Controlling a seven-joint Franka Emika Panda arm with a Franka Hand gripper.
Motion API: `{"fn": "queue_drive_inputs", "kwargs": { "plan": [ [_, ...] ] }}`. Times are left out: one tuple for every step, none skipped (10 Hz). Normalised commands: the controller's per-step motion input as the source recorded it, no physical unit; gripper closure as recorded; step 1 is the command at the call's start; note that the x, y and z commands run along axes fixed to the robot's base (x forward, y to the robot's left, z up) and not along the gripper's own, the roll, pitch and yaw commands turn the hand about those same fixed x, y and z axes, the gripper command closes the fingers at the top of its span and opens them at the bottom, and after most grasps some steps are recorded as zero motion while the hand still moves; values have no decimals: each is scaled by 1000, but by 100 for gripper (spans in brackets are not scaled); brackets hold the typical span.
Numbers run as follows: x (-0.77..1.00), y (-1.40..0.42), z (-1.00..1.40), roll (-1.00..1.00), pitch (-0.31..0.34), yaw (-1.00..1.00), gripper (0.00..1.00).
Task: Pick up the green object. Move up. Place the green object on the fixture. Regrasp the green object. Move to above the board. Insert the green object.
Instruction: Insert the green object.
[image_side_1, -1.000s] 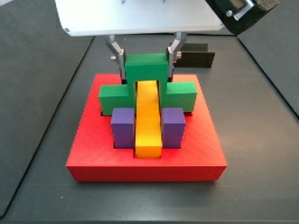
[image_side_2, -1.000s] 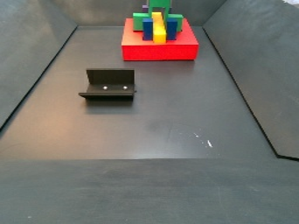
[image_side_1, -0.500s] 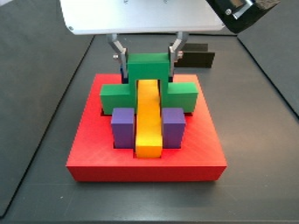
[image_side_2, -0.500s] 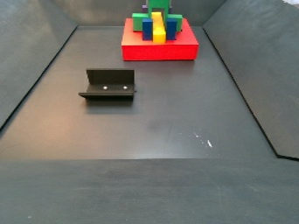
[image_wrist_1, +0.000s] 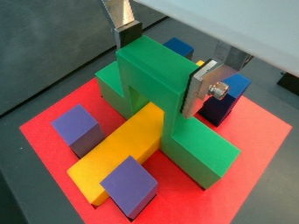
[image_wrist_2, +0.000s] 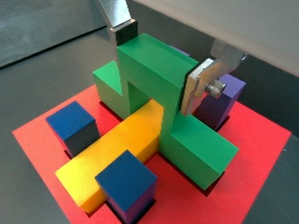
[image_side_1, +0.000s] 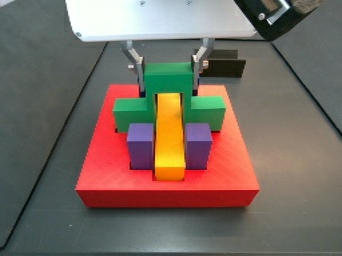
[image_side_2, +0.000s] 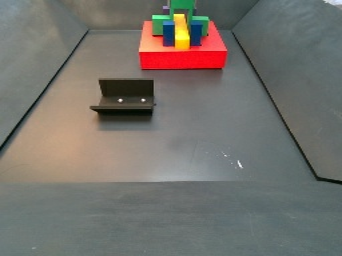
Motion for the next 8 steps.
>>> {"fn": "queue_drive_inputs", "kwargs": {
  "plan": [
    [29,63,-226,116,0,74,100],
    [120,134,-180,137,10,83,100],
    [109,83,-166,150,27,40,100],
    [0,0,-151,106,0,0,100],
    [-3,-20,-249,111,0,0,100],
    [-17,-166,-337,197,0,0,100],
    [-71,-254,-446,307,0,0,100],
    [-54,-200,-451,314,0,-9,100]
  ]
}}
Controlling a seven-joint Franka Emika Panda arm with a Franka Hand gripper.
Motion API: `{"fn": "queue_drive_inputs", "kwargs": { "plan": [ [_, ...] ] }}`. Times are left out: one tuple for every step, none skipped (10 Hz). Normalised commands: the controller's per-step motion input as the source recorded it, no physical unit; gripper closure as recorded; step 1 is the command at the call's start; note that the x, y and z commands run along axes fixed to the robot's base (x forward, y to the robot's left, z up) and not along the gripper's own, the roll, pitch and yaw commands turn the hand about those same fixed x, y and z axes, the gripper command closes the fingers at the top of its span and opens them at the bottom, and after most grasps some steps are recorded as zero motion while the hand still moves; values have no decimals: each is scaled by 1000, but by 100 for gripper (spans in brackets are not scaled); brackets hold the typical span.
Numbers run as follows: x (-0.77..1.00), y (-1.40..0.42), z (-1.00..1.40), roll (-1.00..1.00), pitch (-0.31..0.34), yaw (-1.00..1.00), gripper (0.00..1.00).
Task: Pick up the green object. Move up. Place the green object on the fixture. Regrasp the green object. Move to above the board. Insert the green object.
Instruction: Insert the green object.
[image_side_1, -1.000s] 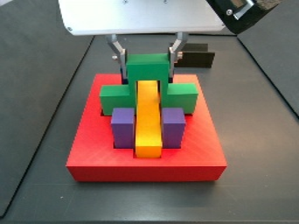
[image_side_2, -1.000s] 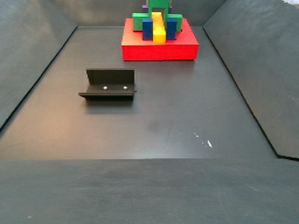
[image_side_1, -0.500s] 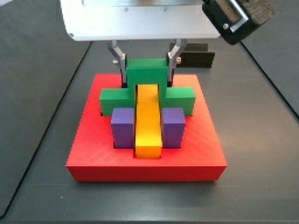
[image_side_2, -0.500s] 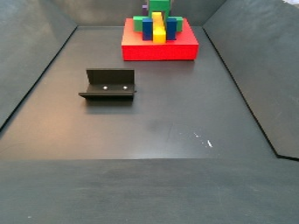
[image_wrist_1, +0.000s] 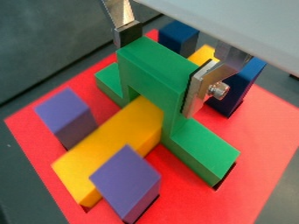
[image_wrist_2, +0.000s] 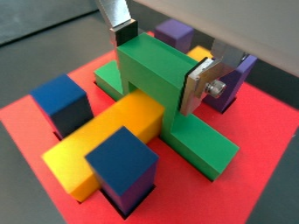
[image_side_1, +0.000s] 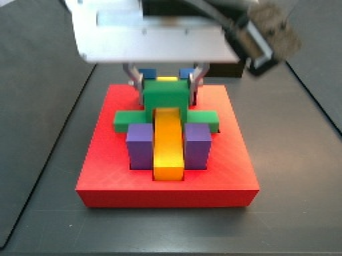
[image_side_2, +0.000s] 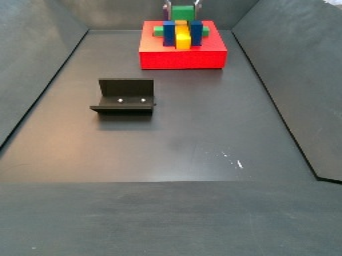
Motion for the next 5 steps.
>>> {"fn": "queue_drive_inputs", "kwargs": {
  "plan": [
    [0,-86,-474,284,0,0,100],
    [0,0,-577,234,0,-9,100],
    [0,0,-746,171,0,-34,100],
    [63,0,-557,69,0,-37,100],
    [0,0,0,0,0,0,100]
  ]
}}
